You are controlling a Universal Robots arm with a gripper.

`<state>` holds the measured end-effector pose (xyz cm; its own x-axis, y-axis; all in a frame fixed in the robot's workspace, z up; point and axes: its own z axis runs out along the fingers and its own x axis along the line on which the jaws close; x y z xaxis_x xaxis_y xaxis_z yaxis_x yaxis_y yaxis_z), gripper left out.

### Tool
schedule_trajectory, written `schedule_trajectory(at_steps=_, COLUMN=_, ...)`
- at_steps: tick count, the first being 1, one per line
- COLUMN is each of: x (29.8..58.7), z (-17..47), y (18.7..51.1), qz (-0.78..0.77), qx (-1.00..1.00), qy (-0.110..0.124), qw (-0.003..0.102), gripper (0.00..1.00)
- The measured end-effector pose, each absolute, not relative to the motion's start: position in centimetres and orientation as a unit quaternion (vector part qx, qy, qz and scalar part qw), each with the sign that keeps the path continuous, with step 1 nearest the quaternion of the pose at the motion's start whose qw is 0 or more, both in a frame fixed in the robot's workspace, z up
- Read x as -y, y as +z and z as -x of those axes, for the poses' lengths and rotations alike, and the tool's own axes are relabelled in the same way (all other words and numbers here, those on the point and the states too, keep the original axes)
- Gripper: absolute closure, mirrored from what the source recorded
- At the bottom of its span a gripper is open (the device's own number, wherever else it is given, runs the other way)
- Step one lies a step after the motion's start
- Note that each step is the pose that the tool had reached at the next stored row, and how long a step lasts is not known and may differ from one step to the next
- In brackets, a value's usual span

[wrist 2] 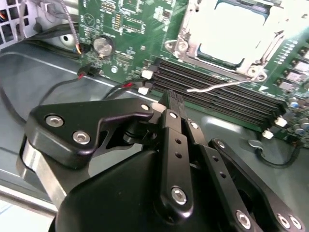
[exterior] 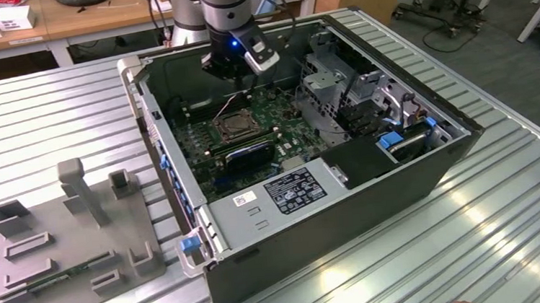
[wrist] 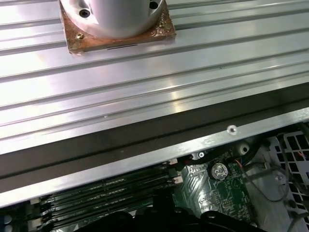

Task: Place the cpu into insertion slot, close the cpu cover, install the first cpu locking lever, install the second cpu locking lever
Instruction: 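Install the first cpu locking lever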

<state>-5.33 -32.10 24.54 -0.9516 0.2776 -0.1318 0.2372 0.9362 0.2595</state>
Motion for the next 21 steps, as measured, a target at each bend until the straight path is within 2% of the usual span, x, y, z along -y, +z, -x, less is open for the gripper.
schedule_trajectory(at_steps=11, x=32.1, z=8.0, y=24.5, qz=-0.131, qx=-0.98, qy=0.122, qw=0.089, gripper=0.9)
schedule_trajectory(at_steps=21, x=32.1, z=8.1, y=24.5, qz=-0.131, qx=-0.98, qy=0.122, qw=0.089, gripper=0.9)
